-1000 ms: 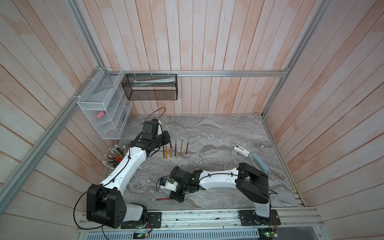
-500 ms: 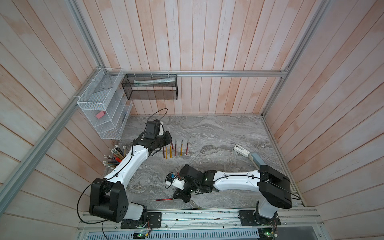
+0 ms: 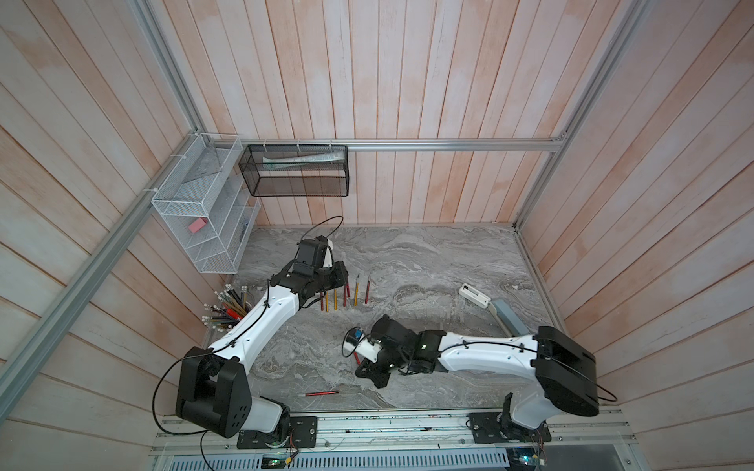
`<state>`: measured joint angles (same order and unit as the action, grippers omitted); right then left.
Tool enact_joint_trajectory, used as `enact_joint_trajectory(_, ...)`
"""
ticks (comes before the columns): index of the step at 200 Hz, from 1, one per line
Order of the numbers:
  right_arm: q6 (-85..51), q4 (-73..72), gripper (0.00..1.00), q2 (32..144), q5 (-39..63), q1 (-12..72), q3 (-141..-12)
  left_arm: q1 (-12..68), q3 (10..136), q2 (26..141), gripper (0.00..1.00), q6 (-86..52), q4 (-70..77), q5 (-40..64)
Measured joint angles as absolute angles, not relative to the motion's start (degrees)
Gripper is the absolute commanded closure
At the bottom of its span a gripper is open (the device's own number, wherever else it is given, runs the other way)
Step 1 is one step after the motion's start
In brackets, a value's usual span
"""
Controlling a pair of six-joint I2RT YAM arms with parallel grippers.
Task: Remove protective caps from carving knives
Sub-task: Remove the protective sleeve from the carving knife.
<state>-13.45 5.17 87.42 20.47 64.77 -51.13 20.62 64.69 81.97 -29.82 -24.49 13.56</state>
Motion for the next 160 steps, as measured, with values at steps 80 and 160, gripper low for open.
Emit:
enact_joint_trajectory(80,-28.3,-6.8,0.76,67.4,29.6,29.1,-39.7,31.1,62.8,83.0,1.0,-26.1,-16.3,17.8)
enact_joint_trajectory(160,-33.3,-15.2,0.6,77.8,39.1,24.3,-47.3,35.7,62.8,86.0,1.0,-25.2,-13.7,21.0)
